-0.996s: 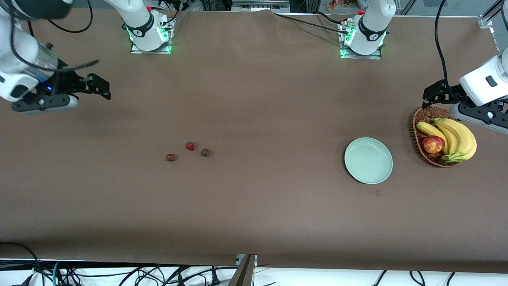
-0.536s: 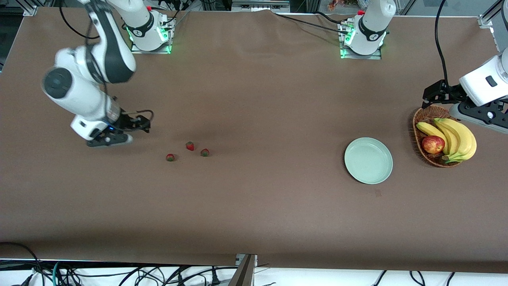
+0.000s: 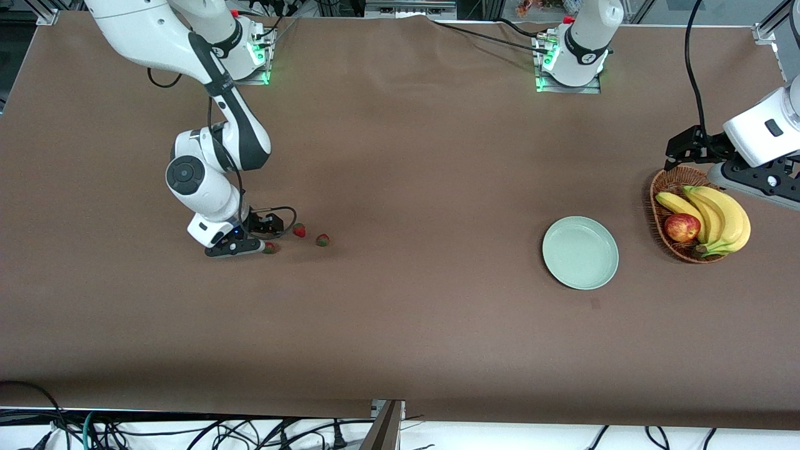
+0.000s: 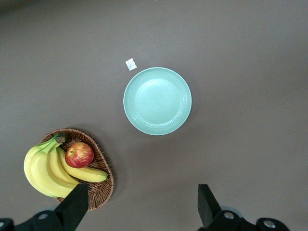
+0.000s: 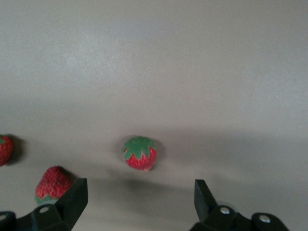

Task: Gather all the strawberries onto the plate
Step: 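Reach down and grasp a red strawberry with the right gripper, then carry the strawberry to mid-table and open the right gripper, then grasp the mid-table strawberry with the left gripper while the right gripper grasps another, then lower the strawberry onto the green plate with the left gripper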

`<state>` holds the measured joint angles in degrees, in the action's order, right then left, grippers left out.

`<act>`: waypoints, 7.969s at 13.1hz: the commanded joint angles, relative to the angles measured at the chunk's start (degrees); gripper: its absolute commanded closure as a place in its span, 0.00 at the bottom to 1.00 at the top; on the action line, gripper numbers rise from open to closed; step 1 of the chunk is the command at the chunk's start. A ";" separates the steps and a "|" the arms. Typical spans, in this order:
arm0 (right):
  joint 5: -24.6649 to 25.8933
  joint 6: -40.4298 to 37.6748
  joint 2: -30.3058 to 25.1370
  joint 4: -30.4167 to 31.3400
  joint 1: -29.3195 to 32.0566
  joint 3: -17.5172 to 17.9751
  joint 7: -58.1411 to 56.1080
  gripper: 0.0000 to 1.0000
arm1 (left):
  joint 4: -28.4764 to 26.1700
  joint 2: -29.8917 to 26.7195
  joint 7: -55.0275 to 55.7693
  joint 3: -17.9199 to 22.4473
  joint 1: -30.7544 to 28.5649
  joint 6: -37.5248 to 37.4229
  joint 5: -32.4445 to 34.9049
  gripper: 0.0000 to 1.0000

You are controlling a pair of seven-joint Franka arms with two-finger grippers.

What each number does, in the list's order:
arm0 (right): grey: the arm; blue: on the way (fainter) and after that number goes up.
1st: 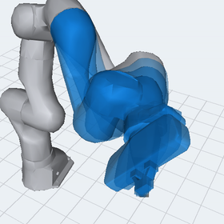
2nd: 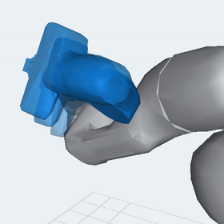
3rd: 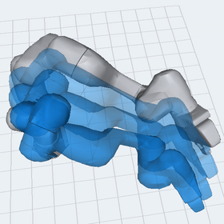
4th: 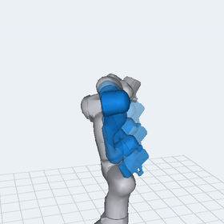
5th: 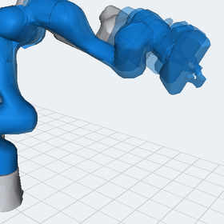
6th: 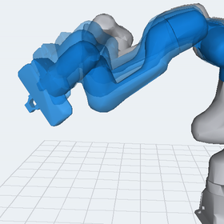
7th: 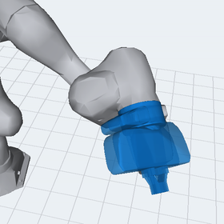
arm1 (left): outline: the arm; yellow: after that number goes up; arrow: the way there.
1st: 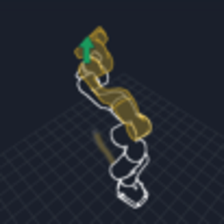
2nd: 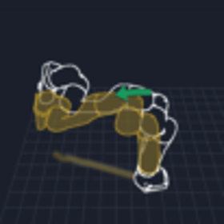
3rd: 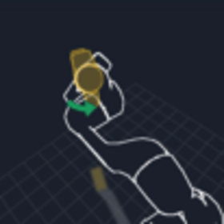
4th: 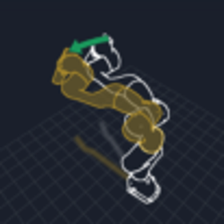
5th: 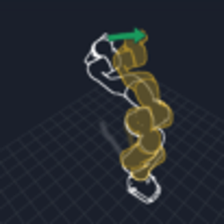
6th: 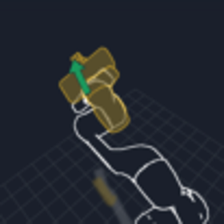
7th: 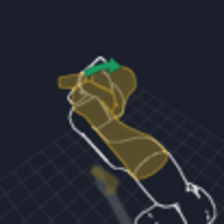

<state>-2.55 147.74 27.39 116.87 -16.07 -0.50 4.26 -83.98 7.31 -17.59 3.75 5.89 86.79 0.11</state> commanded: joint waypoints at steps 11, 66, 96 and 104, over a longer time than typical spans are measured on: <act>-0.97 4.67 5.30 -2.34 0.24 0.24 0.05 0.83 | 1.19 0.43 -1.39 0.03 -0.27 -1.01 0.50 0.00; 0.09 -19.51 10.84 -21.59 -20.06 -6.53 29.67 0.29 | -23.48 22.58 49.01 -3.66 22.74 46.13 -10.49 0.00; -1.31 -15.55 11.28 -20.01 -19.71 -6.35 29.84 0.83 | -22.65 17.83 35.56 -3.93 12.85 39.73 -9.61 0.96; -14.59 -15.74 18.64 -38.26 -25.93 -1.34 53.18 0.83 | -19.64 23.53 -2.36 -3.75 -4.31 35.90 -3.54 0.91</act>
<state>-15.74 131.68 40.78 85.77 -39.42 -2.14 50.20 -104.01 27.69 -17.28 0.82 2.04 121.29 -4.50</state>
